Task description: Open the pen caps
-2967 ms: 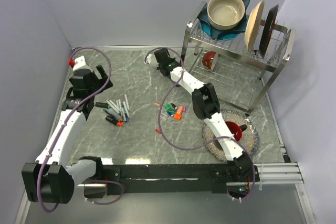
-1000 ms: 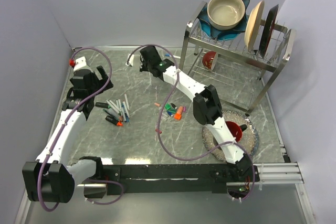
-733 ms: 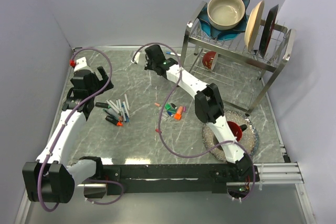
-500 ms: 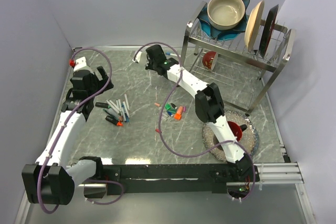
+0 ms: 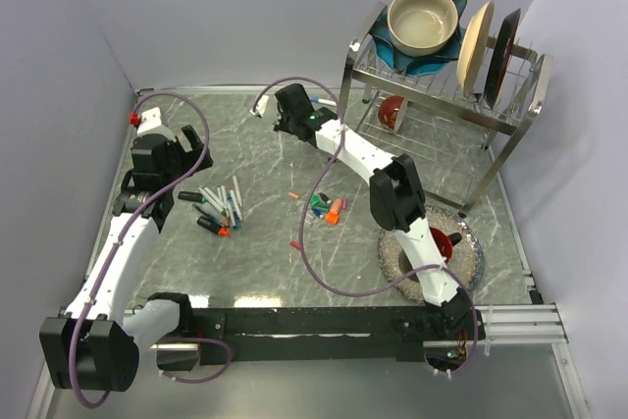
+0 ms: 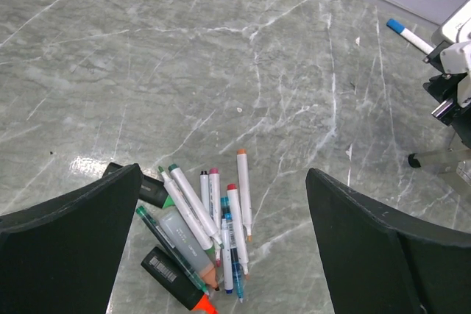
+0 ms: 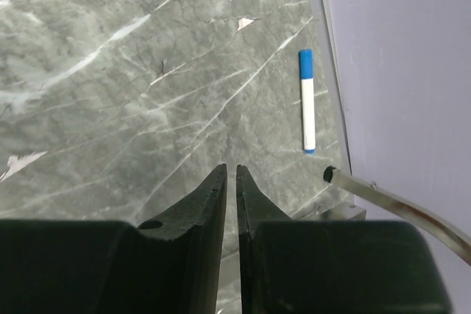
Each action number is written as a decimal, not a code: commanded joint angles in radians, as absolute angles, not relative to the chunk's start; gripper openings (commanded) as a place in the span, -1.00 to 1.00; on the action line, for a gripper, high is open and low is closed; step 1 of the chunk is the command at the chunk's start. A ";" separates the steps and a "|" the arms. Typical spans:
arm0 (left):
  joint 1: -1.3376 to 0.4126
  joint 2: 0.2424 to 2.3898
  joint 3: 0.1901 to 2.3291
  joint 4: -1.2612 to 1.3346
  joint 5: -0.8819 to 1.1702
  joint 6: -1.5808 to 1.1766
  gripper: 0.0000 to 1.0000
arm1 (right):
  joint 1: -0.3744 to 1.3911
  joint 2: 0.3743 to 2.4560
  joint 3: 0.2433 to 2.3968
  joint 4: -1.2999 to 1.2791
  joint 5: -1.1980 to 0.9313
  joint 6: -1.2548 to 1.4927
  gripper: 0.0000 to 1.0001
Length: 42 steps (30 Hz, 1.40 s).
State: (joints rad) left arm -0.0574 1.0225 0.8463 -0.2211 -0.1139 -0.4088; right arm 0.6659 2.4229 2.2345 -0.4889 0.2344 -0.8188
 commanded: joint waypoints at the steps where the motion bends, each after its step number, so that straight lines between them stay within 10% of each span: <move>1: -0.052 0.991 0.841 -0.164 -0.078 -0.391 0.99 | 0.670 2.292 2.203 -0.497 0.213 -0.778 -0.64; 42: -0.052 0.997 0.831 -0.149 -0.020 -0.376 0.99 | 0.715 2.020 2.092 -0.779 -0.152 -0.638 -0.55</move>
State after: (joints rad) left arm -0.0574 1.0111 0.8375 -0.1986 -0.0402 -0.4004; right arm 0.7013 2.0998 2.1208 -0.7395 -0.0746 -0.6464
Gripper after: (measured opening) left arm 0.994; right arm 0.227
